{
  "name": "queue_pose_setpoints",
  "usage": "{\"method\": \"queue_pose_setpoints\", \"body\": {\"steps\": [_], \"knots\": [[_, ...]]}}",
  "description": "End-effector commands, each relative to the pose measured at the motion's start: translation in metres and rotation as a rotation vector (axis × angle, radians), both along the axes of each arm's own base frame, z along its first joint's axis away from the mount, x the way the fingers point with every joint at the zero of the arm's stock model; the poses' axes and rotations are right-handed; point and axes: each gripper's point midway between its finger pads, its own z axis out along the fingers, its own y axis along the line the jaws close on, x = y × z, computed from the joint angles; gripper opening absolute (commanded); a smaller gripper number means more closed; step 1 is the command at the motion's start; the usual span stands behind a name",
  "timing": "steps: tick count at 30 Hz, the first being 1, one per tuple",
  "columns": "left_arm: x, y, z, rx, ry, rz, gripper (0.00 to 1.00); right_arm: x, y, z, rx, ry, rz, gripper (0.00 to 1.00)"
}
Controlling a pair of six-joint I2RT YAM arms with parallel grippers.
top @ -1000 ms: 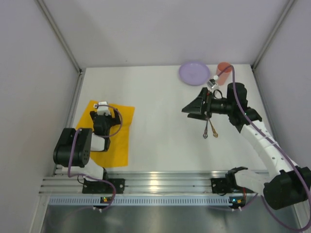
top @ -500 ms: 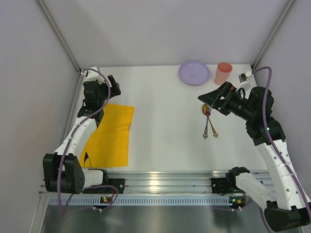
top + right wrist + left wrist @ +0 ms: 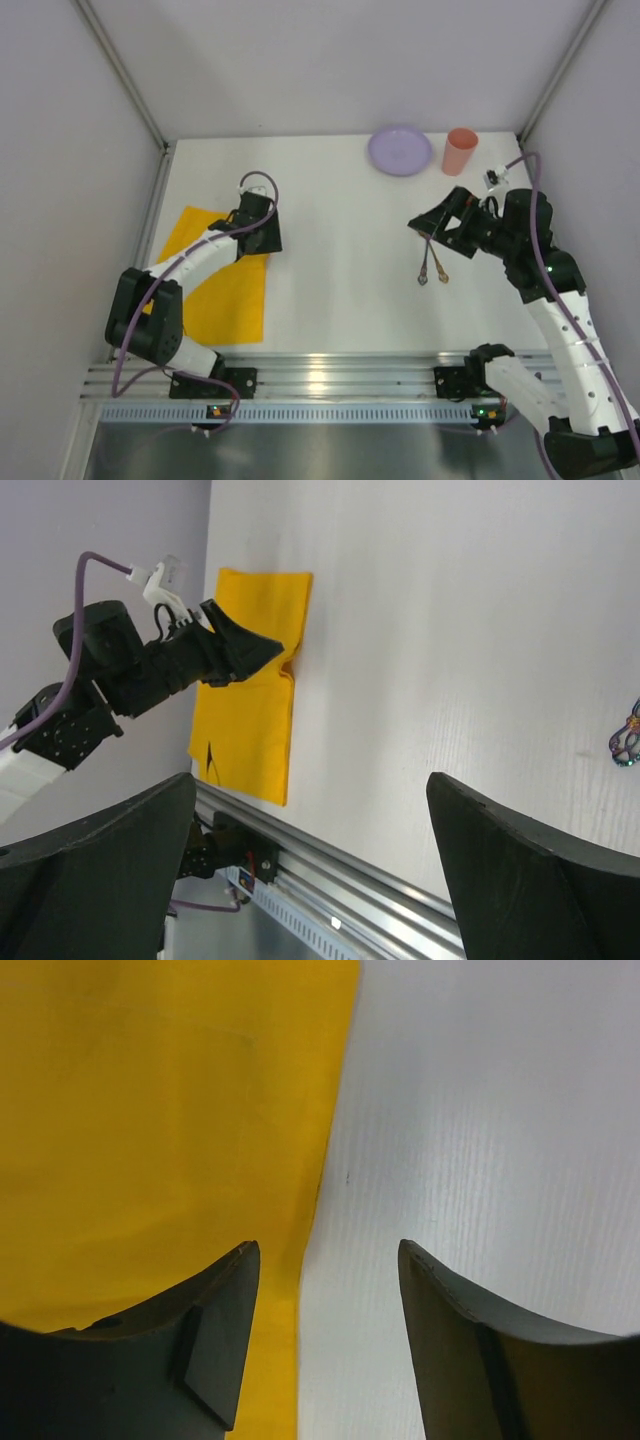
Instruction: Set the dinner table for one person
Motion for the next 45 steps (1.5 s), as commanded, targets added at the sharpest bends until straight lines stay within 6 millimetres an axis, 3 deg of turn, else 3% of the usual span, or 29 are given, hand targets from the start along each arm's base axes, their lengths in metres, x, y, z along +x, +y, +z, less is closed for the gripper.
{"method": "queue_pose_setpoints", "body": {"steps": [1, 10, 13, 20, 21, 25, 28, 29, 31, 32, 34, 35, 37, 38, 40, 41, 42, 43, 44, 45], "knots": [[-0.005, 0.011, -0.008, 0.062, 0.053, 0.050, 0.64, -0.009, -0.006, 0.001, -0.020, -0.010, -0.008, 1.00], [-0.007, 0.019, -0.049, 0.113, 0.155, 0.069, 0.63, -0.013, -0.012, -0.006, -0.030, 0.004, -0.033, 1.00], [-0.004, 0.020, -0.059, 0.123, 0.177, 0.063, 0.57, -0.013, -0.015, -0.007, -0.045, 0.009, -0.043, 1.00], [-0.001, 0.022, -0.064, 0.126, 0.168, 0.058, 0.14, -0.012, -0.023, -0.009, -0.082, 0.015, -0.071, 1.00], [-0.001, 0.022, -0.063, 0.125, 0.166, 0.056, 0.02, -0.012, -0.024, -0.010, -0.086, 0.019, -0.072, 1.00], [0.009, 0.009, -0.048, 0.076, 0.158, 0.034, 0.00, -0.011, -0.026, -0.010, -0.093, 0.017, -0.082, 1.00], [0.032, -0.012, -0.016, 0.018, 0.094, 0.031, 0.00, -0.010, -0.028, -0.010, -0.102, 0.015, -0.088, 1.00], [0.043, -0.025, 0.003, -0.007, 0.058, 0.017, 0.00, -0.010, -0.028, -0.011, -0.106, 0.016, -0.090, 1.00], [0.052, -0.047, 0.019, -0.076, 0.043, 0.009, 0.00, -0.009, -0.031, -0.013, -0.119, 0.015, -0.101, 1.00], [0.061, -0.068, 0.039, -0.123, 0.010, -0.014, 0.00, -0.009, -0.032, -0.013, -0.125, 0.015, -0.101, 1.00], [0.067, -0.096, 0.048, -0.209, 0.021, -0.011, 0.00, -0.009, -0.035, -0.016, -0.138, 0.017, -0.111, 1.00], [0.074, -0.119, 0.068, -0.250, -0.012, -0.037, 0.00, -0.009, -0.036, -0.018, -0.141, 0.019, -0.113, 1.00], [0.079, -0.148, 0.074, -0.315, -0.003, -0.033, 0.00, -0.009, -0.038, -0.021, -0.149, 0.027, -0.119, 1.00], [0.081, -0.177, 0.094, -0.370, -0.026, -0.085, 0.00, -0.009, -0.038, -0.022, -0.150, 0.030, -0.120, 1.00], [0.077, -0.221, 0.104, -0.425, -0.006, -0.158, 0.00, -0.008, -0.039, -0.023, -0.155, 0.032, -0.125, 1.00], [0.074, -0.234, 0.102, -0.429, 0.007, -0.183, 0.24, -0.008, -0.040, -0.023, -0.158, 0.034, -0.128, 1.00], [0.070, -0.243, 0.083, -0.400, 0.051, -0.195, 0.39, -0.008, -0.040, -0.024, -0.161, 0.034, -0.128, 1.00], [0.069, -0.252, 0.085, -0.395, 0.052, -0.210, 0.60, -0.008, -0.040, -0.025, -0.164, 0.040, -0.129, 1.00], [0.060, -0.261, 0.075, -0.400, 0.087, -0.239, 0.98, -0.007, -0.040, -0.026, -0.168, 0.042, -0.126, 1.00], [0.056, -0.266, 0.065, -0.403, 0.115, -0.250, 0.98, -0.007, -0.041, -0.025, -0.169, 0.041, -0.127, 1.00]]}}
